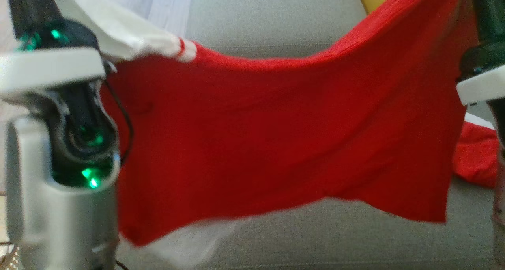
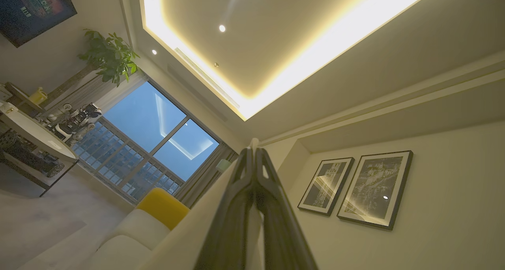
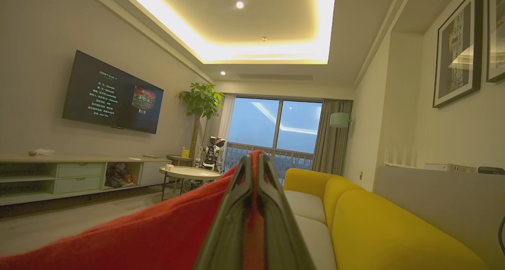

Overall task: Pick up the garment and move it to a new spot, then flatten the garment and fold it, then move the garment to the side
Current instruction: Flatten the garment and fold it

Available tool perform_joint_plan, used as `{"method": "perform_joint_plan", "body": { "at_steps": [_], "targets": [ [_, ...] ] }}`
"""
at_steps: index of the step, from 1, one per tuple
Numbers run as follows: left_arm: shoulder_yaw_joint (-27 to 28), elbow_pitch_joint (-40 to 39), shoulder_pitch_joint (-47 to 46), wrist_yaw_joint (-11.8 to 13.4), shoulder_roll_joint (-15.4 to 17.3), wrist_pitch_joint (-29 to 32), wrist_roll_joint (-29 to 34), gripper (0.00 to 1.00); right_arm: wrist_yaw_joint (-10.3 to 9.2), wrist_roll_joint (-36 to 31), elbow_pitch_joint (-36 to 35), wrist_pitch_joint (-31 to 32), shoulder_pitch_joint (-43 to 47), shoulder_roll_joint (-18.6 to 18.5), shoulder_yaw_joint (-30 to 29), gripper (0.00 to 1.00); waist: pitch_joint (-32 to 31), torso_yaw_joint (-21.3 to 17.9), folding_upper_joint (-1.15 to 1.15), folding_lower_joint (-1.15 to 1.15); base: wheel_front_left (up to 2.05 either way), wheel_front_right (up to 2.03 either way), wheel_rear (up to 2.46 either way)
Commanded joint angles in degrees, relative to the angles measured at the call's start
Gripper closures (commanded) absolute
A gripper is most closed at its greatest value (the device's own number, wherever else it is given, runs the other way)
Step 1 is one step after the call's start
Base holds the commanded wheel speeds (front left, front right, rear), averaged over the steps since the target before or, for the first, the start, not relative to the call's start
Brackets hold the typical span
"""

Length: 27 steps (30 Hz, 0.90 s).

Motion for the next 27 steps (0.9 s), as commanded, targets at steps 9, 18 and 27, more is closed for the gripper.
{"method": "perform_joint_plan", "body": {
  "at_steps": [9, 18, 27],
  "targets": [
    [6.9, 15.0, -15.3, 1.4, 5.4, 6.7, -3.9, 1.0, -0.01, 1.7, 12.9, 4.5, -12.4, 3.0, 5.3, 1.0, 6.6, -2.9, 0.0, 0.0, 0.0, 0.0, 0.0],
    [3.6, 41.3, -37.1, -4.2, 13.0, 6.5, 1.6, 1.0, -0.01, -1.8, 39.0, -1.8, -37.5, 3.2, 10.9, 1.0, 20.2, -3.7, 0.0, 0.0, 0.0, 0.0, 0.0],
    [2.3, 59.2, -64.3, -8.0, 10.2, -4.1, 5.0, 1.0, -0.01, -11.1, 63.3, -21.5, -66.5, 1.9, 4.5, 1.0, 32.1, 1.0, 0.0, 0.0, 0.0, 0.0, 0.0]
  ]
}}
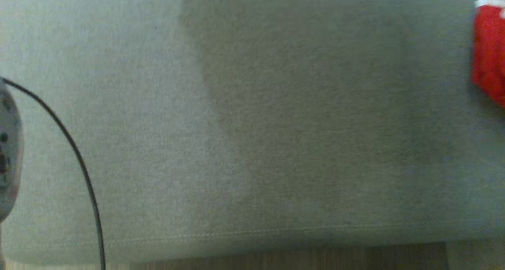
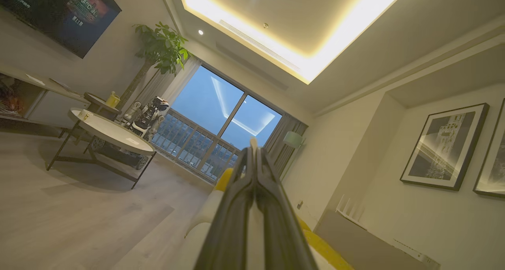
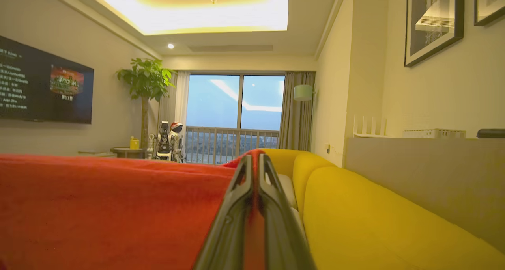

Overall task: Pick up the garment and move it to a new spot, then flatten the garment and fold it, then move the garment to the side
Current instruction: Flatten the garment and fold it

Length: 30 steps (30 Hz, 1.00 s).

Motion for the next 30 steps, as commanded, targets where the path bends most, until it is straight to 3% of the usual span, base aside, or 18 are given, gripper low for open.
{"method": "perform_joint_plan", "body": {
  "at_steps": [1, 3, 7, 11, 18, 23, 30],
  "targets": [
    [0.7, -0.5, -1.6, -0.7, 2.0, -0.4, 0.7, 1.0, -0.02, -0.4, -0.2, -1.9, -2.2, 1.5, -0.7, 1.0, 4.8, 3.1, 0.0, -0.02, 0.0, 0.0, 0.0],
    [0.5, 1.4, -2.0, -2.8, 0.9, -1.2, 1.1, 1.0, -0.02, -0.7, 3.4, -5.8, -3.0, 2.1, -1.7, 1.0, 5.5, 3.7, 0.0, -0.02, 0.0, 0.0, 0.0],
    [0.3, 4.7, 1.7, -6.3, -1.0, -1.6, 1.5, 1.0, -0.02, 0.5, 10.0, -8.0, 0.1, 2.7, 0.0, 1.0, 6.7, 4.8, 0.0, -0.02, 0.0, 0.0, 0.0],
    [-1.4, 6.3, 12.0, -10.1, -1.5, -1.7, 5.6, 1.0, -0.02, 6.5, 14.3, -8.9, 9.4, 3.6, 4.1, 1.0, 7.1, 5.5, 0.0, -0.02, 0.0, 0.0, 0.0],
    [-2.5, 6.8, 28.2, -12.1, -0.2, -1.7, 12.6, 1.0, -0.02, 15.3, 13.6, -9.2, 25.2, 3.7, 14.2, 1.0, 3.8, 5.8, 0.0, -0.02, 0.0, 0.0, 0.0],
    [-4.2, 6.2, 39.6, -14.0, 0.3, -1.7, 17.9, 1.0, -0.02, 22.8, 11.4, -8.1, 36.9, 0.1, 22.4, 1.0, -1.7, 6.4, 0.0, -0.02, 0.0, 0.0, 0.0],
    [-6.2, 5.6, 49.8, -15.7, 1.8, -1.7, 22.7, 1.0, -0.02, 29.4, 9.4, -6.8, 44.9, -3.1, 28.7, 1.0, -7.3, 6.2, 0.0, -0.02, 0.0, 0.0, 0.0]
  ]
}}
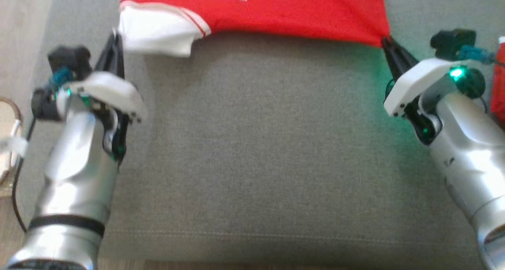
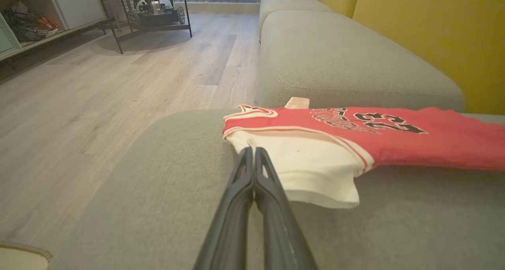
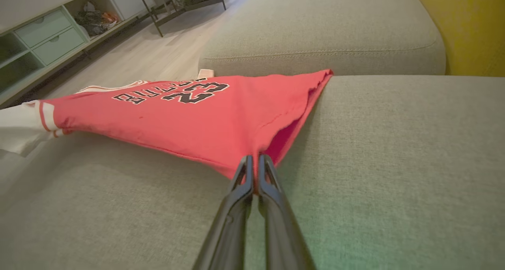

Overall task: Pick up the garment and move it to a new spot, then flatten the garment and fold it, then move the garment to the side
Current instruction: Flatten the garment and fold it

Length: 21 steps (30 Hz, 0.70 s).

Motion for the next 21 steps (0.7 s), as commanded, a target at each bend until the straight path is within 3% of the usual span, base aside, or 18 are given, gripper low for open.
{"method": "perform_joint_plan", "body": {
  "at_steps": [1, 10, 21],
  "targets": [
    [1.5, -2.0, -0.5, 0.1, 2.8, -0.3, 0.3, 1.0, -0.01, 0.8, -1.7, 0.2, 0.9, -0.5, 1.3, 1.0, -2.3, 0.0, 0.0, 0.01, 0.0, 0.0, 0.0],
    [0.4, -0.9, 7.2, -1.7, 2.1, -0.3, 1.4, 1.0, -0.01, 5.3, -1.9, 2.4, 6.4, -3.0, 8.0, 1.0, -8.4, -0.4, 0.0, 0.01, 0.0, 0.0, 0.0],
    [-5.5, -0.6, 13.0, -3.5, 5.7, -0.3, 6.3, 1.0, -0.01, 10.5, -4.3, 5.4, 13.0, -6.3, 14.1, 1.0, -14.6, -0.9, 0.0, 0.01, 0.0, 0.0, 0.0]
  ]
}}
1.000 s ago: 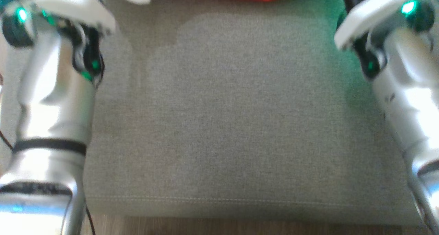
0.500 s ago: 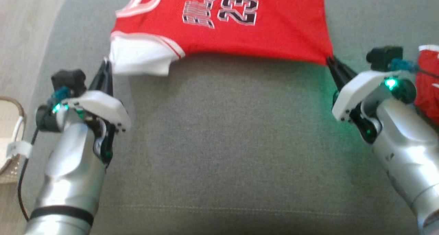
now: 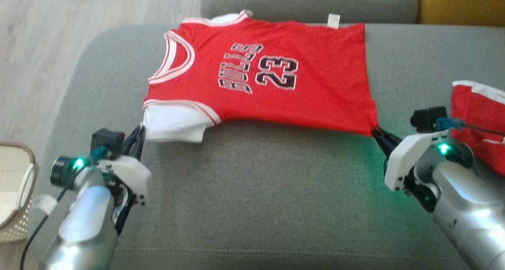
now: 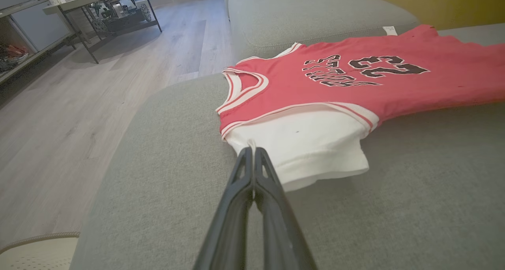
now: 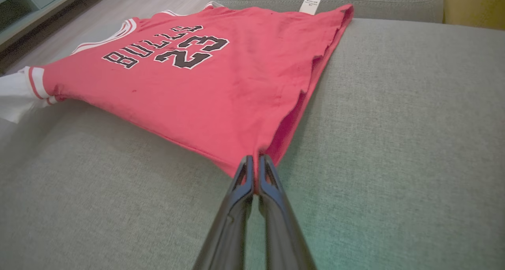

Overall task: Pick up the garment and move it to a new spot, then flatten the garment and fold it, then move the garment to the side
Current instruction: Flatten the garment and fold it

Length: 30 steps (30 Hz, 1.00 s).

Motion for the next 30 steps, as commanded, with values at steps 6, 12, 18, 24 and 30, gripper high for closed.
{"method": "perform_joint_plan", "body": {
  "at_steps": [6, 12, 18, 24, 30],
  "targets": [
    [-0.1, -3.1, 3.2, -0.3, 5.0, -0.2, 1.0, 1.0, -0.02, 2.2, -3.9, -0.4, 2.6, -2.5, 3.3, 1.0, -3.5, -1.3, 0.0, 0.01, 0.0, 0.0, 0.0],
    [-2.4, -6.4, 7.5, -0.7, 7.1, 0.7, 1.4, 1.0, -0.02, 4.1, -7.4, 0.6, 4.7, -4.6, 5.7, 1.0, -4.4, -1.6, 0.0, 0.01, 0.0, 0.0, 0.0],
    [-3.8, -10.8, 12.4, -0.9, 8.9, 2.9, 0.8, 1.0, -0.02, 7.0, -10.6, 4.0, 7.1, -7.4, 7.3, 1.0, -5.5, -1.8, 0.0, 0.01, 0.0, 0.0, 0.0],
    [-5.2, -16.8, 16.6, -1.2, 11.3, 6.9, -1.6, 1.0, -0.02, 9.7, -13.7, 9.1, 8.8, -10.2, 8.6, 1.0, -6.1, -1.9, 0.0, 0.01, 0.0, 0.0, 0.0],
    [-8.0, -22.9, 19.4, -1.3, 15.1, 12.2, -5.8, 1.0, -0.02, 11.6, -15.3, 13.4, 9.6, -12.1, 9.2, 1.0, -6.5, -1.8, 0.0, 0.01, 0.0, 0.0, 0.0]
  ]
}}
